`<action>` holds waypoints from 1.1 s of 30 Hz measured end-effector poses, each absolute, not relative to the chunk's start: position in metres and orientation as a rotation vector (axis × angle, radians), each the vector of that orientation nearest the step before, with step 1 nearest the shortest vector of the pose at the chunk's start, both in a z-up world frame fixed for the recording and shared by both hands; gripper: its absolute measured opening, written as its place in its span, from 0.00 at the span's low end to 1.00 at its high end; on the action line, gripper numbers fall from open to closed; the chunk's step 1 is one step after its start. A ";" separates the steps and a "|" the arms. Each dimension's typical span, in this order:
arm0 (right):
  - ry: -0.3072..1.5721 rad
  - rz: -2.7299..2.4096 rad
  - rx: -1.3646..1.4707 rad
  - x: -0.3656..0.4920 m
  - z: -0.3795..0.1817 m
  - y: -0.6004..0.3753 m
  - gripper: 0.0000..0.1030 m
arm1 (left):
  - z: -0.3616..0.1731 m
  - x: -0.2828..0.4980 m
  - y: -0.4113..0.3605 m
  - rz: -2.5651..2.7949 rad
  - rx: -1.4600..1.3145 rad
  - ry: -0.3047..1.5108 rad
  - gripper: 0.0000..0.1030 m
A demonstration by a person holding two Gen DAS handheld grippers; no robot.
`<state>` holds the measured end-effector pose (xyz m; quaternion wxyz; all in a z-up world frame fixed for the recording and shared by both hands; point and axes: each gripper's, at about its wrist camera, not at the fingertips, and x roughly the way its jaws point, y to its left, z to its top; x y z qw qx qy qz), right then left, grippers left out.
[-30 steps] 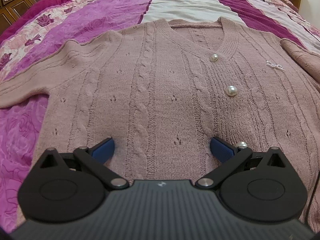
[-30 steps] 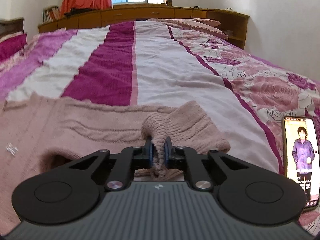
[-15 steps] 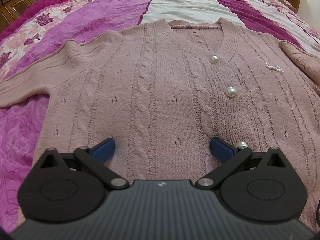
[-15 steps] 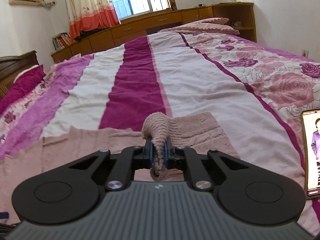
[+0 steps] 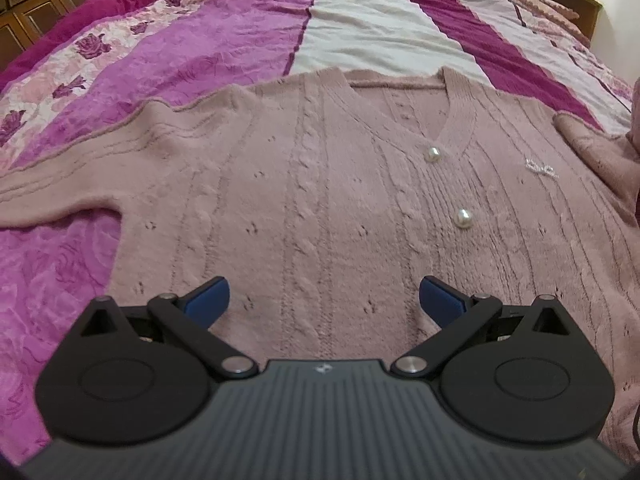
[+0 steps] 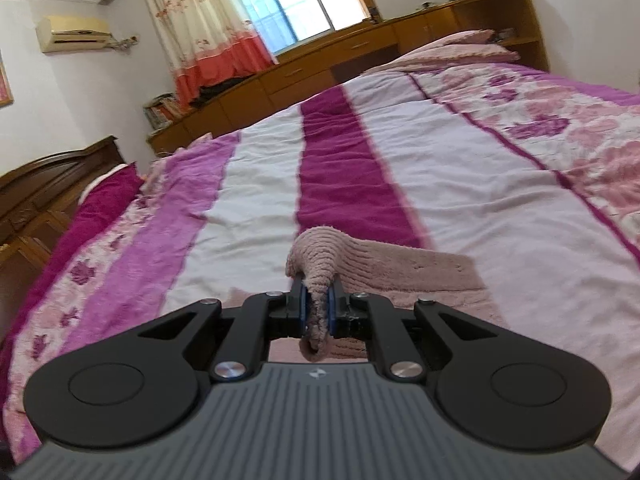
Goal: Fold small clothes
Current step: 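Lift the held sleeve with the right tool and lay it across the cardigan body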
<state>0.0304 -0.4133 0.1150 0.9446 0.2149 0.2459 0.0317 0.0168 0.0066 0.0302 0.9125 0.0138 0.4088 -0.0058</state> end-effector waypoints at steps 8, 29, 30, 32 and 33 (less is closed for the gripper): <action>0.513 0.164 0.460 0.042 0.128 -0.365 0.10 | 0.037 0.014 0.028 0.036 0.017 0.821 1.00; 0.584 0.373 0.514 0.091 0.135 -0.230 0.10 | 0.039 0.007 0.073 0.112 -0.062 0.805 1.00; 0.594 0.379 0.516 0.094 0.132 -0.224 0.10 | 0.039 0.007 0.075 0.115 -0.066 0.807 1.00; 0.617 0.387 0.514 0.102 0.123 -0.212 0.10 | 0.037 0.007 0.079 0.121 -0.075 0.810 1.00; 0.633 0.392 0.522 0.105 0.118 -0.207 0.10 | 0.037 0.007 0.081 0.124 -0.078 0.812 1.00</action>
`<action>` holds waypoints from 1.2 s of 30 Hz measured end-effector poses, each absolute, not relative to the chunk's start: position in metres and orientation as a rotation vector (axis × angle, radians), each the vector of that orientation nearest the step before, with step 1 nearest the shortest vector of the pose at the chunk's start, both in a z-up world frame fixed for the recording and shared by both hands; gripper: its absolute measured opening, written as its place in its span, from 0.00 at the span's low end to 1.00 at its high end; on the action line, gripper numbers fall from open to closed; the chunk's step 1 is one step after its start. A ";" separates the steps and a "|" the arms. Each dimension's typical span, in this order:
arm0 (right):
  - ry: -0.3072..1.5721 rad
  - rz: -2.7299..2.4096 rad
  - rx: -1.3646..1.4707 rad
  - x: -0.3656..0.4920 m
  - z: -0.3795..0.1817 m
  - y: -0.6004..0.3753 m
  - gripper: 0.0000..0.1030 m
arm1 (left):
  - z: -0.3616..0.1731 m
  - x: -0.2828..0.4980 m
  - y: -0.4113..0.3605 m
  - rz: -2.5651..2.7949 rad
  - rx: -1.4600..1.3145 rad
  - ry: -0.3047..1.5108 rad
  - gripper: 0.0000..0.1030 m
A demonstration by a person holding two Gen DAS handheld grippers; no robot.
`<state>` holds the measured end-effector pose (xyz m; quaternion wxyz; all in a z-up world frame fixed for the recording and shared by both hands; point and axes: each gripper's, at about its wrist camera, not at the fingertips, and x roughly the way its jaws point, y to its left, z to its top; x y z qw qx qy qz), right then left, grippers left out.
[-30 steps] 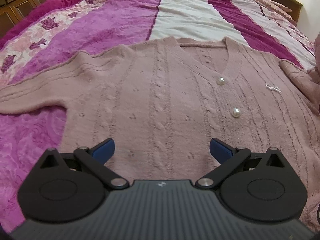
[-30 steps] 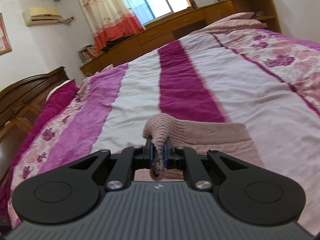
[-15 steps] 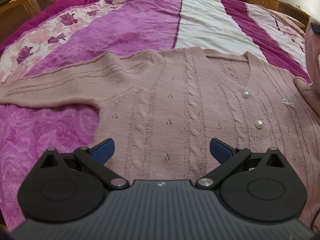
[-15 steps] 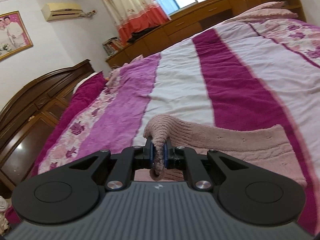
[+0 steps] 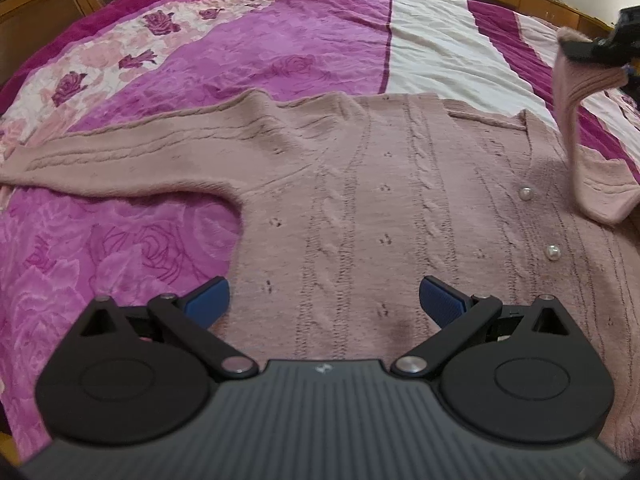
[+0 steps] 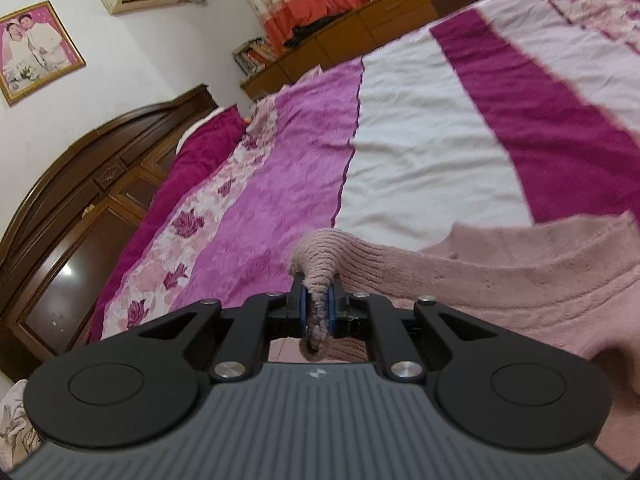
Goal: Fold small clothes
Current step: 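Lift the held sleeve with the right tool and lay it across the cardigan body, then move the left tool to the other sleeve cuff and grasp it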
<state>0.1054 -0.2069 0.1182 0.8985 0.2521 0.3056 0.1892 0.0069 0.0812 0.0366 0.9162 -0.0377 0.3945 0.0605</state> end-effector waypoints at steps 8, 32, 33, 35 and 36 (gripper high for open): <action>0.736 0.418 0.552 0.129 0.075 -0.167 0.10 | 0.032 0.007 0.095 0.147 -0.089 0.825 1.00; 0.768 0.425 0.455 0.085 0.058 -0.179 0.49 | 0.046 0.029 0.095 0.101 -0.097 0.802 1.00; 0.765 0.414 0.456 0.080 0.059 -0.186 0.49 | 0.047 0.031 0.094 0.095 -0.097 0.800 1.00; 0.766 0.391 0.438 0.070 0.061 -0.201 0.49 | 0.049 0.036 0.092 0.087 -0.094 0.797 1.00; 0.769 0.374 0.414 0.064 0.061 -0.207 0.49 | 0.050 0.039 0.089 0.082 -0.089 0.796 1.00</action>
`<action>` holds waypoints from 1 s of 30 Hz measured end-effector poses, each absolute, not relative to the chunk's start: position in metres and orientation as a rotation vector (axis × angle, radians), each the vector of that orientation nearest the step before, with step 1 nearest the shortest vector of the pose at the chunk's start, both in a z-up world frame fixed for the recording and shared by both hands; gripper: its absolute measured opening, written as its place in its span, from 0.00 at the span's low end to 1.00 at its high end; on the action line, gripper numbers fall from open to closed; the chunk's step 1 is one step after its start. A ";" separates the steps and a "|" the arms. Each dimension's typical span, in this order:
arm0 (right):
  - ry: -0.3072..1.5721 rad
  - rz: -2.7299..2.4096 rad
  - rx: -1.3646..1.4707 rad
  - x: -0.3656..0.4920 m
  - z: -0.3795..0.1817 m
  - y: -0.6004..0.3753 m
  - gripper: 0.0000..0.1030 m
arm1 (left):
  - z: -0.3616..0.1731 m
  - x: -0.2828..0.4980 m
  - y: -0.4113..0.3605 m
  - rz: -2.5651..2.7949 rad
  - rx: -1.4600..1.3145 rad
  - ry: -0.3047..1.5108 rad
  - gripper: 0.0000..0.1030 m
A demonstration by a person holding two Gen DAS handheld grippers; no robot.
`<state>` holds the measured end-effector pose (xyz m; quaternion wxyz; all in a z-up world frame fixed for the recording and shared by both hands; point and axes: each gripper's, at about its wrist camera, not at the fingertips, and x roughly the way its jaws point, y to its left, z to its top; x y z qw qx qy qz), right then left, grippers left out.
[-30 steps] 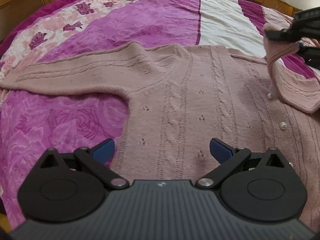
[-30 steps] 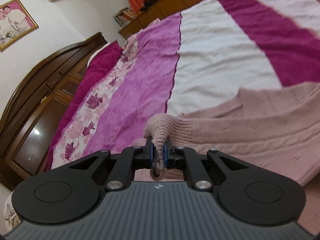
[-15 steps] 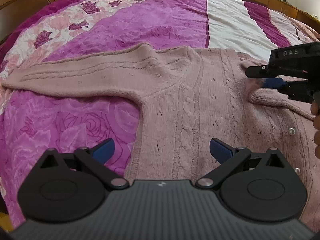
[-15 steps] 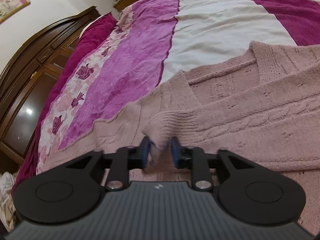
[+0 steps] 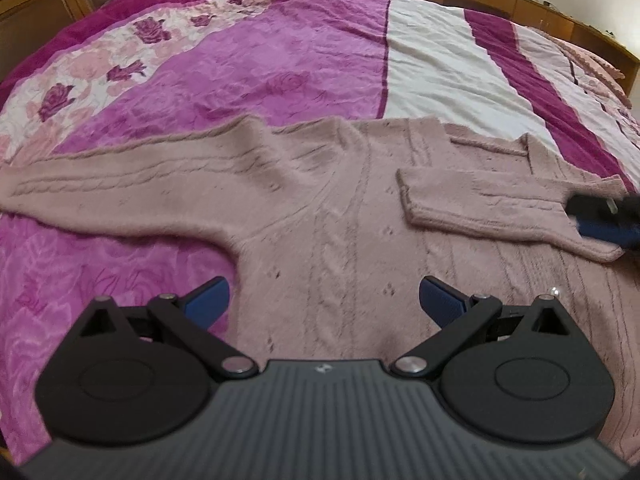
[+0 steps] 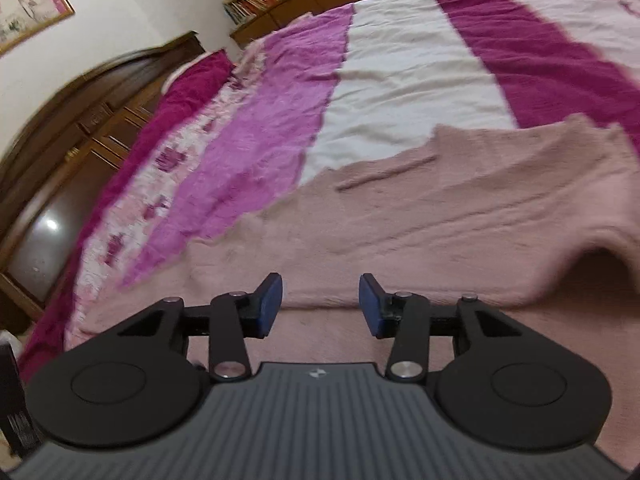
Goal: Fold small clothes
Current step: 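Move the left tool to the other sleeve cuff and grasp it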
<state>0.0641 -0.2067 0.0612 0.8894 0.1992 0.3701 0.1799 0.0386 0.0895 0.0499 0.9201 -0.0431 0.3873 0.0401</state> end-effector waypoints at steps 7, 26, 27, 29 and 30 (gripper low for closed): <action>0.761 0.291 0.346 0.029 0.056 -0.249 0.49 | 0.050 0.050 0.076 0.048 -0.059 0.799 1.00; 0.741 0.113 0.315 -0.002 0.034 -0.296 0.49 | 0.050 0.076 0.054 -0.021 -0.037 0.781 0.75; 0.734 0.104 0.307 -0.003 0.035 -0.298 0.49 | 0.051 0.078 0.053 -0.018 -0.039 0.777 0.75; 0.720 0.075 0.301 -0.006 0.038 -0.303 0.49 | 0.050 0.083 0.052 -0.015 -0.044 0.770 0.74; 0.713 0.063 0.299 -0.008 0.039 -0.306 0.49 | 0.050 0.086 0.052 -0.014 -0.047 0.771 0.70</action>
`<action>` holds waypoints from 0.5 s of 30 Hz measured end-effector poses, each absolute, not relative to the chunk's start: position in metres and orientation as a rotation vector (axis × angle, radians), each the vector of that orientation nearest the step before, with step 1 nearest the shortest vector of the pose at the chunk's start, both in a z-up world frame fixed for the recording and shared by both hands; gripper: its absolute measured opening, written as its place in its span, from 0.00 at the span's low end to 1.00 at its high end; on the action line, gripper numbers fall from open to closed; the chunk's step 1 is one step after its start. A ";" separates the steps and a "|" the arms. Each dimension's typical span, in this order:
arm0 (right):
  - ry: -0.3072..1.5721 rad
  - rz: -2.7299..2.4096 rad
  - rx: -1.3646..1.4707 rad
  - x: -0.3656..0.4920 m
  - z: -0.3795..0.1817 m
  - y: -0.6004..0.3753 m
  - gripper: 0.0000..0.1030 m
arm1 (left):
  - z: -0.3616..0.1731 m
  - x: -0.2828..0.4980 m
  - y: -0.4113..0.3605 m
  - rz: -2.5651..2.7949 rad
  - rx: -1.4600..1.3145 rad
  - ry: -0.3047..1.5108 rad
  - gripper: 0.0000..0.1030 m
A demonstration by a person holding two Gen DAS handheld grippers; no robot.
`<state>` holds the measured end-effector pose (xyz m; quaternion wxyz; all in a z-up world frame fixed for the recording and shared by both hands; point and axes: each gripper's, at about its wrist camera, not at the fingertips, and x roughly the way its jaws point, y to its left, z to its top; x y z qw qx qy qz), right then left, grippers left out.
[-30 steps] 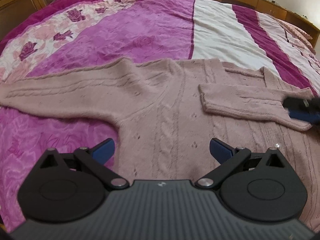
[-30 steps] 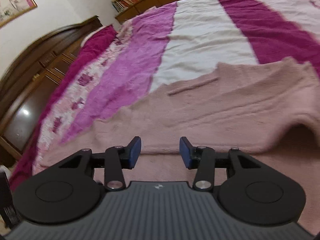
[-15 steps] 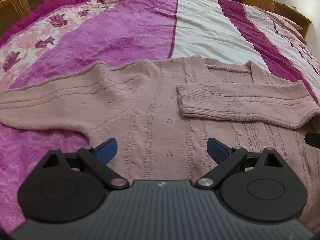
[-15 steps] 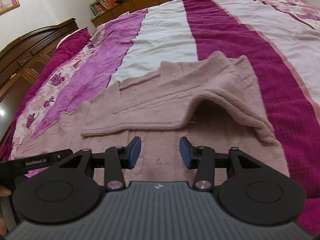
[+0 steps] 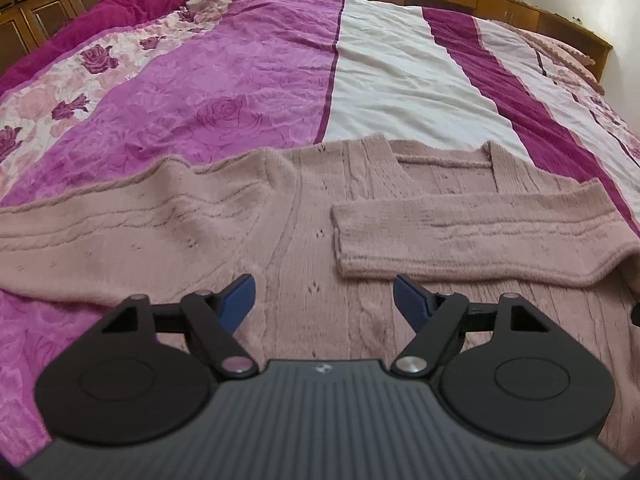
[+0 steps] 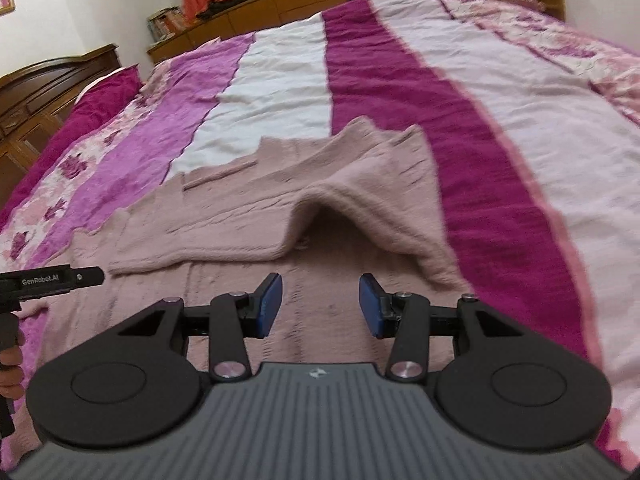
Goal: Fold small clothes
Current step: 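Move the left tool to the other sleeve cuff and grasp it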
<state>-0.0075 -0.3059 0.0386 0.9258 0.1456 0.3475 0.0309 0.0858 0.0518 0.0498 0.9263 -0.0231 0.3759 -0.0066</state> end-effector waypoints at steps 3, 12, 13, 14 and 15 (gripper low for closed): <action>0.687 0.010 0.279 -0.011 0.040 -0.314 0.49 | 0.048 0.096 0.050 -0.013 -0.060 0.786 0.67; 0.676 -0.088 0.181 -0.004 0.028 -0.326 0.49 | 0.037 0.121 0.051 -0.030 -0.154 0.839 0.59; 0.675 -0.091 0.182 -0.003 0.026 -0.328 0.49 | 0.035 0.123 0.050 -0.034 -0.166 0.844 0.59; 0.675 -0.091 0.184 -0.002 0.025 -0.329 0.49 | 0.033 0.125 0.049 -0.035 -0.172 0.846 0.59; 0.676 -0.090 0.185 -0.001 0.024 -0.331 0.49 | 0.031 0.128 0.047 -0.034 -0.172 0.847 0.59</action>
